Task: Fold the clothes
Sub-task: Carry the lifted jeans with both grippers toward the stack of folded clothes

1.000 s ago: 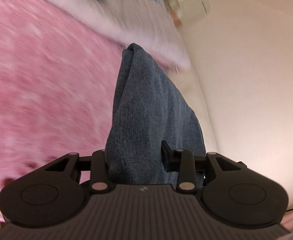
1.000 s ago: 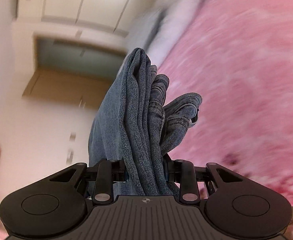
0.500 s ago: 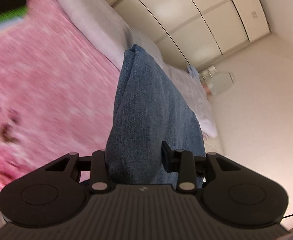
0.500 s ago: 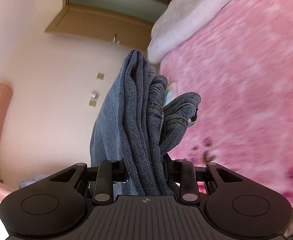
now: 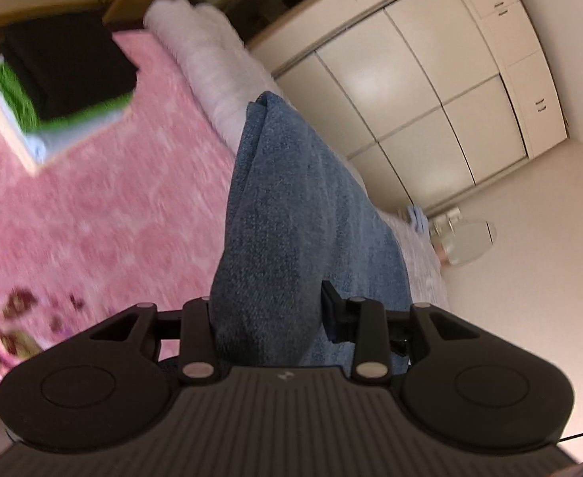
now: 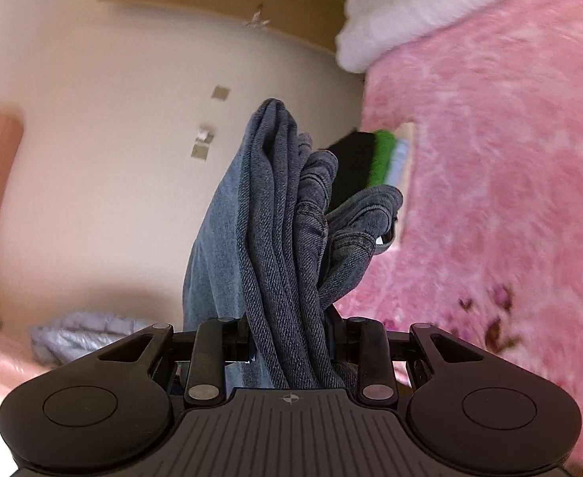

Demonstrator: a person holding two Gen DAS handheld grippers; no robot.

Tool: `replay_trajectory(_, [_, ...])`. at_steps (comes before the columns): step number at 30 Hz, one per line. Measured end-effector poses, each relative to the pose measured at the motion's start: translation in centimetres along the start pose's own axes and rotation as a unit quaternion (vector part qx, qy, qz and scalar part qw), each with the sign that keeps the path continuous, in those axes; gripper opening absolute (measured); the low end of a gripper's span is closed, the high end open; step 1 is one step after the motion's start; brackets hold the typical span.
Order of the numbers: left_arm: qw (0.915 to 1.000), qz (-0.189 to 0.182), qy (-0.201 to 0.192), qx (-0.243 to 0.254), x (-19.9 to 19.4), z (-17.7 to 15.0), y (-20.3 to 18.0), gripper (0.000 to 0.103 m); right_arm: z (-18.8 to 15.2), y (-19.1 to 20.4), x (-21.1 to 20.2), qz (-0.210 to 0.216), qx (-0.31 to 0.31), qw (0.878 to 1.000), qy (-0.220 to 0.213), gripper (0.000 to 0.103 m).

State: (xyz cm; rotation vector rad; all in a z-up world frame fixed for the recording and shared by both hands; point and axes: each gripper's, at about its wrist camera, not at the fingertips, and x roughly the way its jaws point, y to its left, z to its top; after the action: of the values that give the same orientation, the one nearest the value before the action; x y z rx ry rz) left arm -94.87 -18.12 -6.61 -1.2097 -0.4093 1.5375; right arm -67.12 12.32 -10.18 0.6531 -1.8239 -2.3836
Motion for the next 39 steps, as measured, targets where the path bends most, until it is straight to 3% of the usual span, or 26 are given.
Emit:
replay_trajectory(6, [0.9998,0.011,-0.016,0.004,0.1,6.7,2.5,0.032,3.3,2.3,5.6,0.011,-0.008,1.000,0.016,0.030])
replay_trajectory(10, [0.9997,0.010,-0.016,0.018,0.4,12.4,5.4,0.032,5.3,3.8,10.4,0.016,-0.012,1.000,0.005,0.030])
replay_trajectory(21, [0.9931,-0.030,0.069,0.090,4.8,33.5,15.5,0.032,9.4,6.0,26.8,0.008,0.031,0.994,-0.105,0.030])
replay_trajectory(25, [0.9889,-0.032,0.094,0.111,6.8,39.5,18.4,0.032,11.2,6.7,32.1,-0.009,0.046,0.989,-0.141,0.030])
replay_trajectory(32, [0.9843,-0.031,0.139,0.105,11.7,44.1,25.2,0.032,13.0,3.1,39.1,-0.028,0.087,0.983,-0.162,0.030])
replay_trajectory(39, [0.9822,-0.023,0.160,0.095,15.6,43.6,30.0,0.032,13.3,-2.1,42.3,-0.059,0.126,0.978,-0.158,0.030])
